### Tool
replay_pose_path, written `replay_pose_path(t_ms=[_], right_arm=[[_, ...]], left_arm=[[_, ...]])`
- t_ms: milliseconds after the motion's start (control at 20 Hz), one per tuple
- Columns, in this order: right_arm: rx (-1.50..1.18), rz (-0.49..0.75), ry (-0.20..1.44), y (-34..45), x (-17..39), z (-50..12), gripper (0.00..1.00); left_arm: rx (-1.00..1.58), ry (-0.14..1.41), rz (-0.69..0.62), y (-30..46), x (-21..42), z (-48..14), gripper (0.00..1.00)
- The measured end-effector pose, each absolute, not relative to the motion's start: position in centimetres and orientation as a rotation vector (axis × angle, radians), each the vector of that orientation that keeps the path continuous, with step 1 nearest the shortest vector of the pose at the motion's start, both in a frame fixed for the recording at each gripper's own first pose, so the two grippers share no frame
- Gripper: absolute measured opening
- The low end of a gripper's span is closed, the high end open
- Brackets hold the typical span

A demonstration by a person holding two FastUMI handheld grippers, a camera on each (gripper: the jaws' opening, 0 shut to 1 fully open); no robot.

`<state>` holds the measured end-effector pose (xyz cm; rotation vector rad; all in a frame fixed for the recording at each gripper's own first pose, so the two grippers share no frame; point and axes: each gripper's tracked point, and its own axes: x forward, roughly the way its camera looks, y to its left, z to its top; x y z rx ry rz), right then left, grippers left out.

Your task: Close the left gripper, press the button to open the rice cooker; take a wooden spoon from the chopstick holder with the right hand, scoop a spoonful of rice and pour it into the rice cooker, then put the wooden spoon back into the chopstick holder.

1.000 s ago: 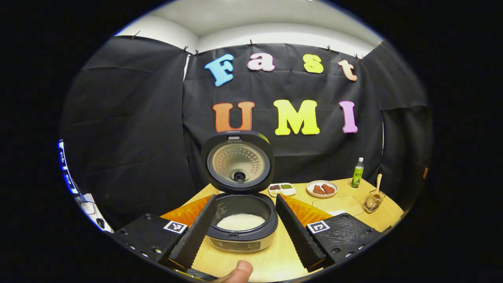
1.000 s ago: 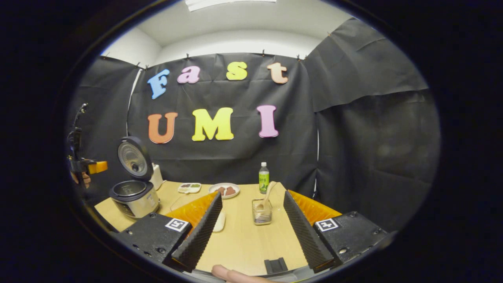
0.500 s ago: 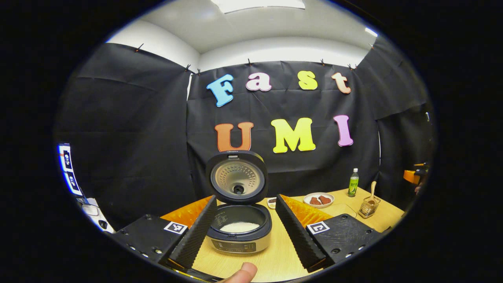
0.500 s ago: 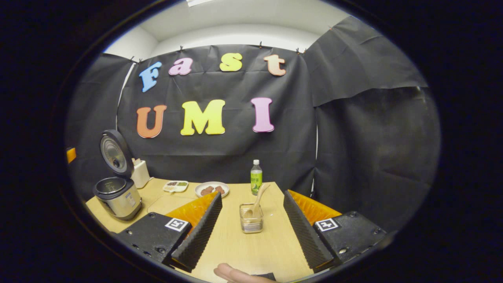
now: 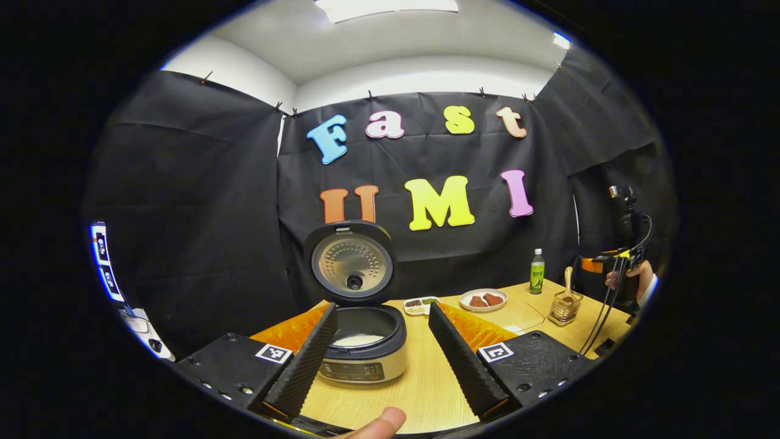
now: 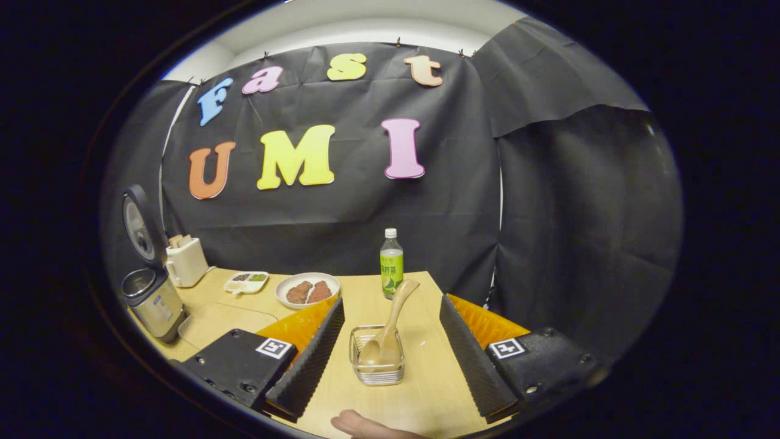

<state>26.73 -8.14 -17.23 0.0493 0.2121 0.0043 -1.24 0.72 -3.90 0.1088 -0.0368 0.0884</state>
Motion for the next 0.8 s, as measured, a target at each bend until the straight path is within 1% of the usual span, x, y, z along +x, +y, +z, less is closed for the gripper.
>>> replay_pose_path(t_ms=[200,400,550,600,700,750,800], right_arm=[[0.06,0.007,0.279,-8.1,31.2,-20.7,1.0],[0.036,0.055,0.37,-7.6,34.9,-24.1,1.0],[0.04,0.048,0.408,-8.3,36.8,-25.6,1.0],[0.058,0.037,0.421,-8.7,37.3,-26.2,1.0],[0.132,0.057,0.459,-8.6,38.2,-27.3,1.0],[0.165,0.073,0.453,-8.3,38.8,-27.4,0.98],[0.181,0.102,0.443,-8.0,39.4,-27.2,0.91]], left_arm=[[0.113,-0.066,0.074,-0.2,-1.4,-2.3,0.96],[0.117,-0.082,0.025,-1.8,-1.6,-0.8,0.96],[0.125,-0.097,-0.003,-2.7,-1.6,0.1,0.96],[0.131,-0.102,-0.007,-2.9,-1.7,0.2,0.96],[0.143,-0.115,-0.011,-3.3,-1.9,0.3,0.96],[0.152,-0.113,-0.01,-3.4,-1.9,0.1,0.96],[0.157,-0.113,-0.002,-3.2,-2.0,-0.1,0.96]])
